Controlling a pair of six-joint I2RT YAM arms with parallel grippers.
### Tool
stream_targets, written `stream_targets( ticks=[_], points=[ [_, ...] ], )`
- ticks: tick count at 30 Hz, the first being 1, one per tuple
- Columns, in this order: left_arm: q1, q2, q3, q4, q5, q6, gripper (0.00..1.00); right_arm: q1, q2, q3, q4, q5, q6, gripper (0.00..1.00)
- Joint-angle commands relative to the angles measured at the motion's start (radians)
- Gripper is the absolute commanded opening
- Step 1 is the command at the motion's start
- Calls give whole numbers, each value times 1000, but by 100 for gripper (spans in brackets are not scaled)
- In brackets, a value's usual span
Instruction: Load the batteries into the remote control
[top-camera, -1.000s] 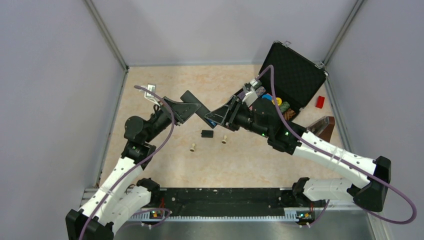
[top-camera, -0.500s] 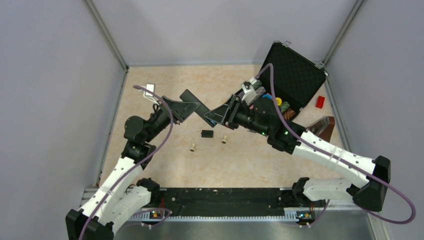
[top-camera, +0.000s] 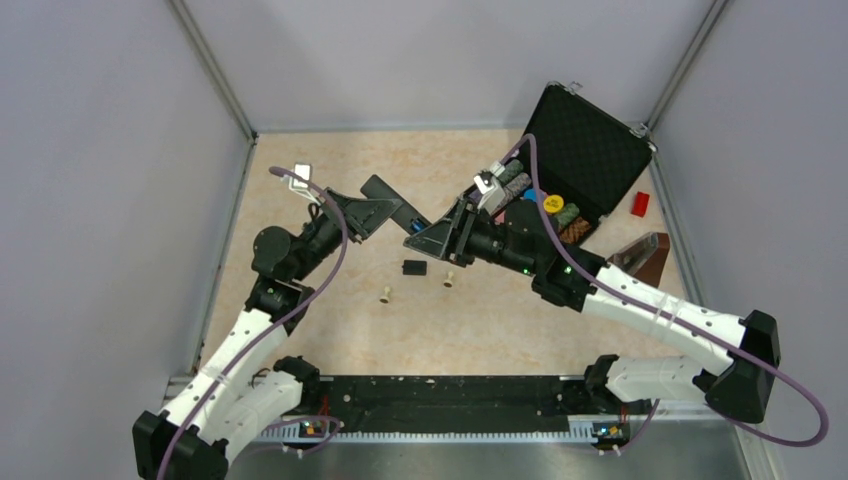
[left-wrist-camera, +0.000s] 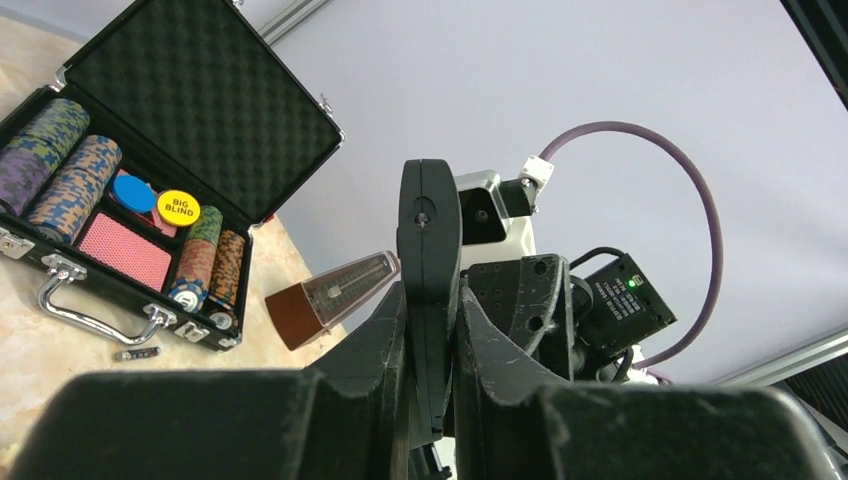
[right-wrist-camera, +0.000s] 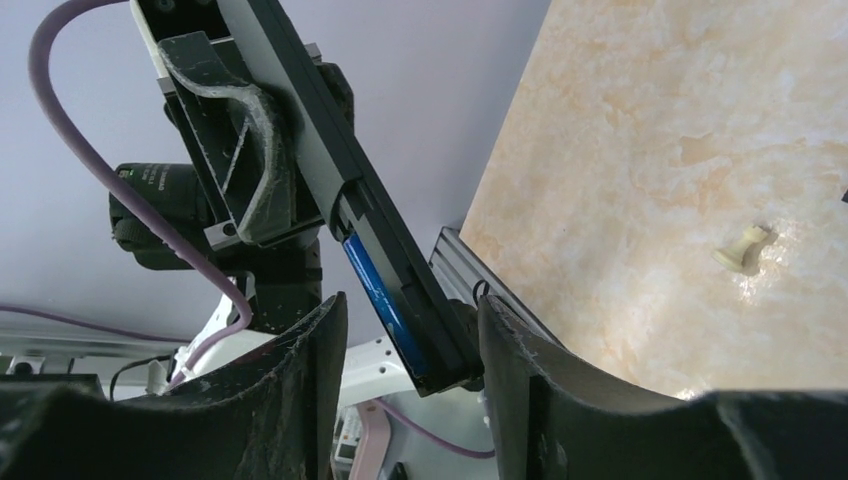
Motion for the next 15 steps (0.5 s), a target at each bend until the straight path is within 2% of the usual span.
stream_targets(
  ticks=[1, 3, 6, 10, 15],
  points=[
    [-1, -2, 29, 44, -11, 6, 0, 7, -26, 6, 66, -26, -20, 55],
    [-2, -3, 20, 52, -7, 14, 0, 6, -39, 10, 69, -23, -29, 65],
    [-2, -3, 14, 60, 4, 21, 0, 6, -63, 11, 64, -8, -42, 72],
    [-2, 4, 11, 98, 35, 23, 0, 2, -92, -4, 57, 39, -22, 71],
    [-1, 4, 0, 133, 57, 28, 0, -2, -113, -31, 87, 92, 15, 63]
  ],
)
